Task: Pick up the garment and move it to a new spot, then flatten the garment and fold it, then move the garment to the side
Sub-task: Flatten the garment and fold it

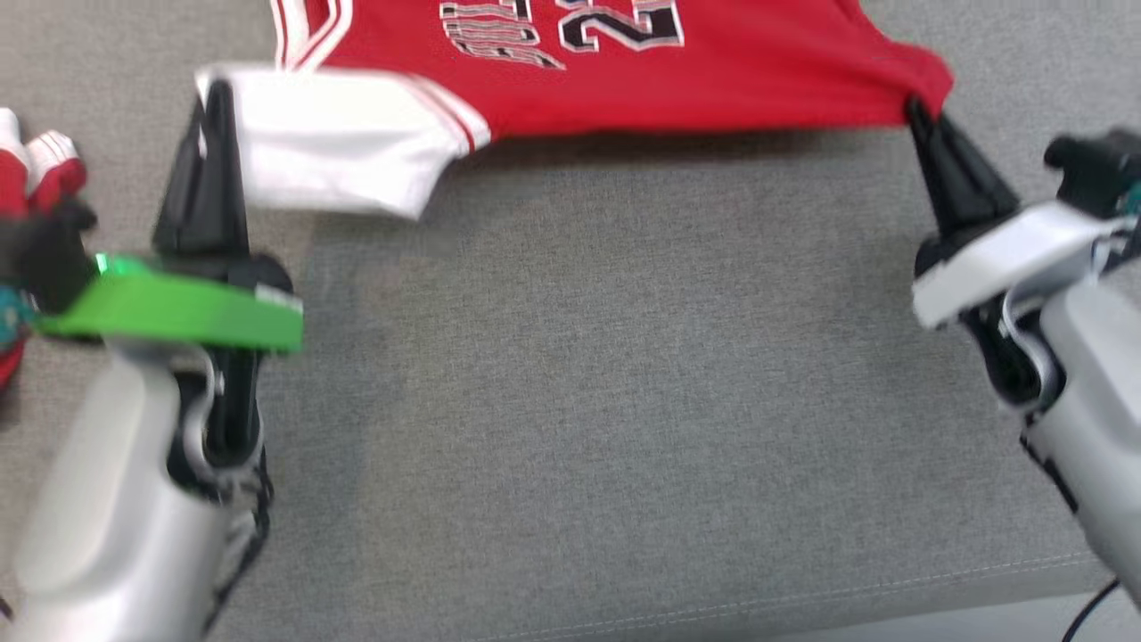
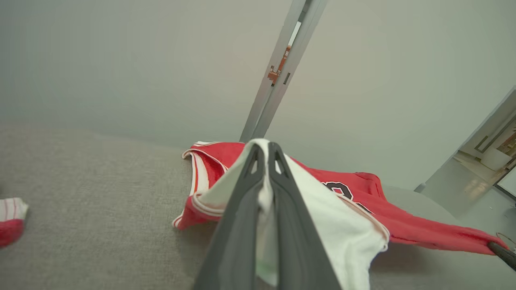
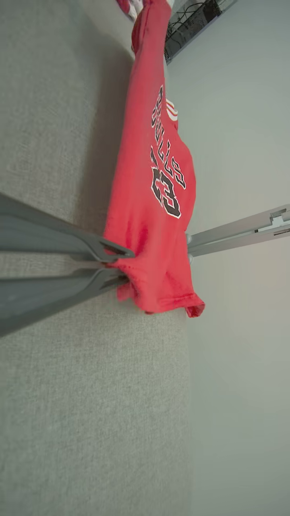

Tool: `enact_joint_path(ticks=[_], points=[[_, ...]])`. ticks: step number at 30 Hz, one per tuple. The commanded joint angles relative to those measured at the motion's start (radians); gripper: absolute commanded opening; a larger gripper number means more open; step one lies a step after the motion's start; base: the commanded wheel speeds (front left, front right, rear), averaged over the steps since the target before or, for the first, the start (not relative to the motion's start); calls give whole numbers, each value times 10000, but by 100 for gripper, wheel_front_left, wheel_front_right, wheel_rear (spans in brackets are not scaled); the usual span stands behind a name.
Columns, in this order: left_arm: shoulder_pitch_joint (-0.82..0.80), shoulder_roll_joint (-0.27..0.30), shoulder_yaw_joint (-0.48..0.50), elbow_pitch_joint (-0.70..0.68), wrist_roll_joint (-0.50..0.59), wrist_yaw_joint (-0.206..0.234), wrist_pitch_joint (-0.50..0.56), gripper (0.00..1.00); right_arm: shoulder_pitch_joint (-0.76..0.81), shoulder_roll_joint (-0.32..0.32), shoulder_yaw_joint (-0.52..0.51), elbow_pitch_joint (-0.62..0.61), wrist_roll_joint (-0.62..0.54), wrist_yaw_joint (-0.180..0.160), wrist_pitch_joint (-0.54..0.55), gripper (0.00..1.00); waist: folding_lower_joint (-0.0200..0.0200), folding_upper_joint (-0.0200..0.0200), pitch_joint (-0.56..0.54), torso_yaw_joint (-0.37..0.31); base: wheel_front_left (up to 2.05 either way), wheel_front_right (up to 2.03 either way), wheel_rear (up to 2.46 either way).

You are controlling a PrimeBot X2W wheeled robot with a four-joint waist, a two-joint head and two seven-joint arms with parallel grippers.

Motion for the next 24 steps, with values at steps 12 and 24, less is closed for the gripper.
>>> enact_joint_path(ticks=[12,24], points=[[4756,-1572,1493,-762,955,-207,-35,0,4160,356,-1443,-1134,-573,-20,97,0,0,0,-1632,81,0,0,0],[6695,-2124,1135,-916,1521,-469,-34,0,7107,1119,-3373,-2675,-1586,-20,1184,0,0,0,-2221,237,0,0,0]])
